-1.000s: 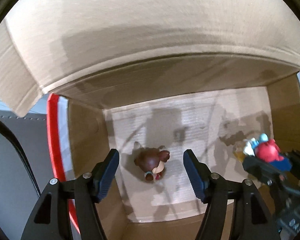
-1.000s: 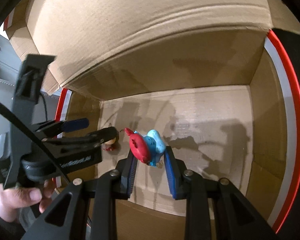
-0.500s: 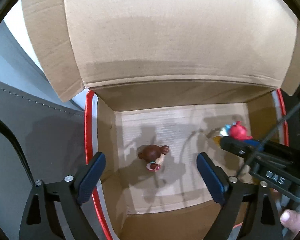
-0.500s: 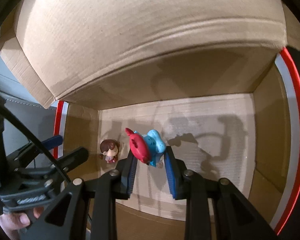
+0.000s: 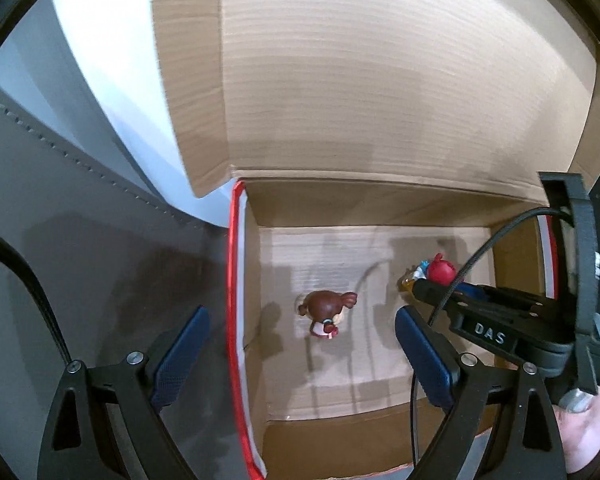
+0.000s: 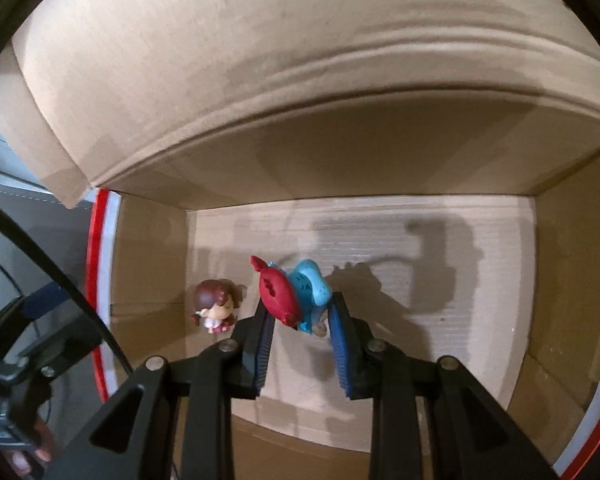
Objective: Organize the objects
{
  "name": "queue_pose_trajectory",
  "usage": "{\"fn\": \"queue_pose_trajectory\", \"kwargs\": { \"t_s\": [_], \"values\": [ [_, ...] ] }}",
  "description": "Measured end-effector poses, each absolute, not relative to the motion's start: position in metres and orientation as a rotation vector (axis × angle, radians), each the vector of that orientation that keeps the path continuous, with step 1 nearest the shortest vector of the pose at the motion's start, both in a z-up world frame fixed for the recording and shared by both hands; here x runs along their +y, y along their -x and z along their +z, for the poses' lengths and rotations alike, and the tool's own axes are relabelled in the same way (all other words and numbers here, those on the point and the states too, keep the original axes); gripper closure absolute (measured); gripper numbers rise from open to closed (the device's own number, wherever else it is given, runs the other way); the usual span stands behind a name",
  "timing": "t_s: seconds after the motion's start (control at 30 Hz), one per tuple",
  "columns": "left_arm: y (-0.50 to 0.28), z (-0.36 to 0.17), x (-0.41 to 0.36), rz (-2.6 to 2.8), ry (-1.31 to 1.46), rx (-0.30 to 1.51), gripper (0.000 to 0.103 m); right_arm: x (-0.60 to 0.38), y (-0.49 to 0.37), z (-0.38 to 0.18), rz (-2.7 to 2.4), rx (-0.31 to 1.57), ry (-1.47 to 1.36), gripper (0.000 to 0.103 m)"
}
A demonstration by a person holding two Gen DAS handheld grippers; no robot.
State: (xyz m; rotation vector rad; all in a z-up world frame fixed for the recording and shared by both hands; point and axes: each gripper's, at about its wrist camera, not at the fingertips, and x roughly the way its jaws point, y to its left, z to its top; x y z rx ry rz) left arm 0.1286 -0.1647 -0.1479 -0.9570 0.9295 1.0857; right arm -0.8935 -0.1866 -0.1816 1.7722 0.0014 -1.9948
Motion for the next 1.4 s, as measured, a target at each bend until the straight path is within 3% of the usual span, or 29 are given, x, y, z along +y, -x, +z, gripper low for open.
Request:
{"fn": "queue_pose_trajectory", "kwargs": {
  "t_s": [0.57, 0.63, 0.7, 0.8, 0.87, 0.93, 1.23, 1.4],
  "values": [
    [-0.132, -0.116, -0.178, 1.171, 1.033, 0.852, 0.009, -0.181, 0.902, -0.18, -2.058, 0.037, -1.86, 0.072],
    [-0.131, -0.113, -0.18, 1.2, 1.035, 0.844, 0.008, -0.178, 0.9, -0.172, -2.071, 0.038, -1.85, 0.057],
    [-0.128, -0.109, -0.182, 1.22, 1.054, 0.82, 0.001, -0.174, 0.899, -0.165, -2.075, 0.026, -1.841, 0.051],
    [-0.125, -0.102, -0.185, 1.242, 1.066, 0.794, 0.0, -0.169, 0.895, -0.151, -2.077, 0.01, -1.819, 0.049],
    [-0.125, -0.097, -0.187, 1.254, 1.073, 0.781, 0.0, -0.168, 0.892, -0.141, -2.081, 0.022, -1.797, 0.042],
    [-0.124, -0.092, -0.19, 1.279, 1.089, 0.76, 0.0, -0.166, 0.889, -0.13, -2.087, 0.016, -1.771, 0.029],
    [-0.123, -0.057, -0.206, 1.354, 1.074, 0.699, 0.0, -0.172, 0.884, -0.095, -2.108, -0.03, -1.681, 0.006],
    [-0.123, -0.042, -0.22, 1.4, 1.085, 0.664, 0.0, -0.181, 0.872, -0.071, -2.137, -0.013, -1.636, 0.0]
  ]
}}
